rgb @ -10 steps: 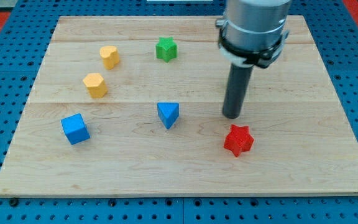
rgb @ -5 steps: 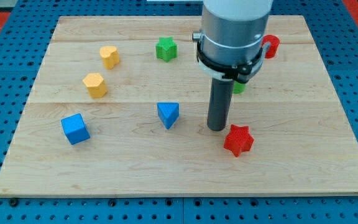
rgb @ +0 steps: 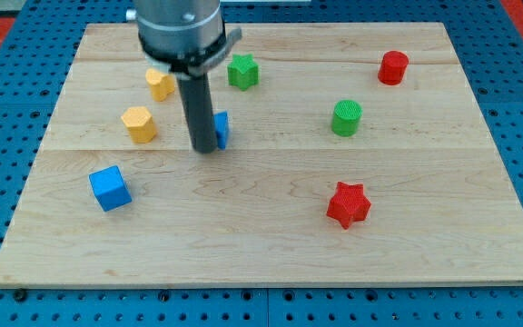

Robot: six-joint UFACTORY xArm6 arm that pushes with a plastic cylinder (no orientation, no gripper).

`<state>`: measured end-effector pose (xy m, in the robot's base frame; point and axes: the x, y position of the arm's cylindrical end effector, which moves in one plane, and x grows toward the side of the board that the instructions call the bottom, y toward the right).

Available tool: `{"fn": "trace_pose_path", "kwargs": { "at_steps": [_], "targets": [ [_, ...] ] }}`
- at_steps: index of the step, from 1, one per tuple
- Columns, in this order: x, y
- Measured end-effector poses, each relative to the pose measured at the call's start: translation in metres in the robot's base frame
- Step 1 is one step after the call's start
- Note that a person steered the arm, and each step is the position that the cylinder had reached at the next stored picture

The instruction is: Place the triangle to the top of the board

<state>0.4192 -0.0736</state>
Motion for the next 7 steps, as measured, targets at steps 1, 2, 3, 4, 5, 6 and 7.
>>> {"fn": "trace_pose_path", "kwargs": {
  "at_steps": [1,2,3,4,5,6,7],
  "targets": [
    [-0.033,0.045],
    [-0.08,0.068],
    [-0.116,0.07],
    [-0.124,0.097],
    [-0.148,0.116],
    [-0.16,0.099],
    [-0.161,0.072]
  ]
}}
